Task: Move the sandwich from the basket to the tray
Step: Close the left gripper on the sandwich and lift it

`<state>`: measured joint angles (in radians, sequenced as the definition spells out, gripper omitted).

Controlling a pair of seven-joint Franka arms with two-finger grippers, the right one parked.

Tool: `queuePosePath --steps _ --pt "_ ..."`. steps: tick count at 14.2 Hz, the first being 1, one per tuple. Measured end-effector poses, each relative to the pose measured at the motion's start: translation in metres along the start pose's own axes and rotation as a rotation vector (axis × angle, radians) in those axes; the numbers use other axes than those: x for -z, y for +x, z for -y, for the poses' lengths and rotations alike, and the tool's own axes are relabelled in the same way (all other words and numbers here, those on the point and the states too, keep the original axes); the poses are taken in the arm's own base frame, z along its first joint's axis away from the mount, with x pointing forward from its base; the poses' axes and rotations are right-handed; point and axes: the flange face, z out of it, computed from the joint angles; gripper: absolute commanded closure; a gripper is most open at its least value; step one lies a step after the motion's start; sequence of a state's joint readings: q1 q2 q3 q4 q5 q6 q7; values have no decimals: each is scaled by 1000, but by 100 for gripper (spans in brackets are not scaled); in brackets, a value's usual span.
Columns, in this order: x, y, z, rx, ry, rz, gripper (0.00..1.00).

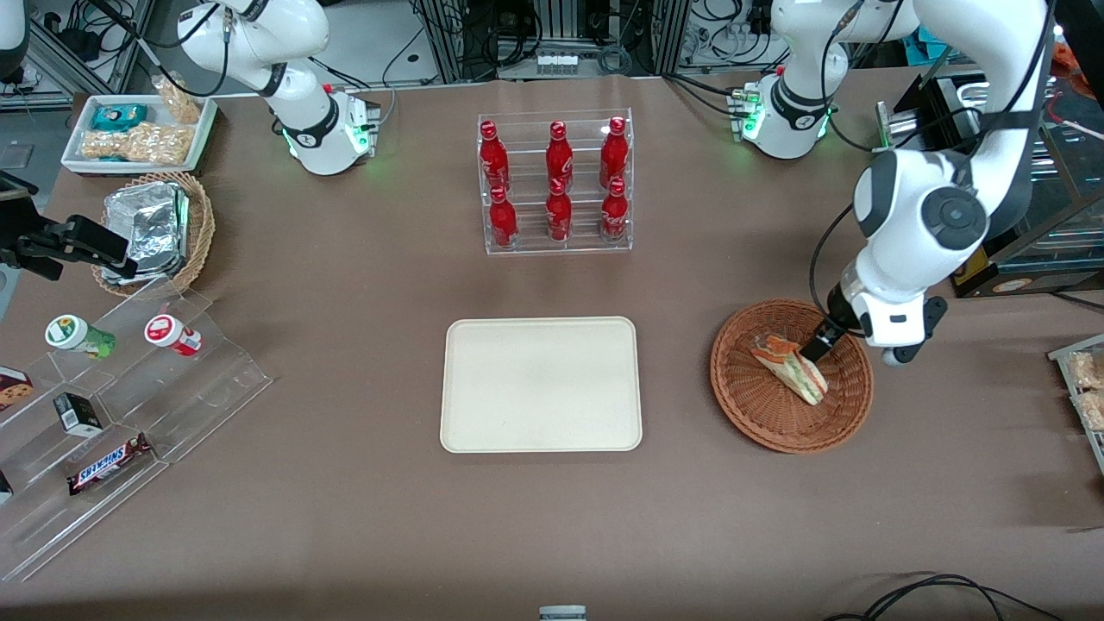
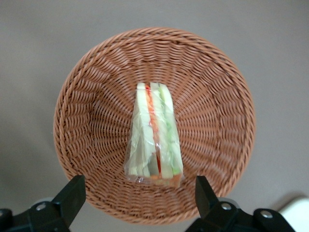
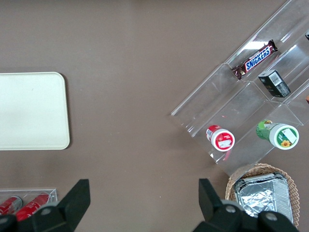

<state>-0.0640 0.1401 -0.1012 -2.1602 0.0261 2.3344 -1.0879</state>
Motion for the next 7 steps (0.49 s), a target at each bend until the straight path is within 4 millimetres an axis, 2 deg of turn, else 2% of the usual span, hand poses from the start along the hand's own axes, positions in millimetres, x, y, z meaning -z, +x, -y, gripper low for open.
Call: queuePosePath --steps 5,7 --pt "-50 2 -12 154 35 -26 0" --pt "-62 2 -15 166 43 -17 0"
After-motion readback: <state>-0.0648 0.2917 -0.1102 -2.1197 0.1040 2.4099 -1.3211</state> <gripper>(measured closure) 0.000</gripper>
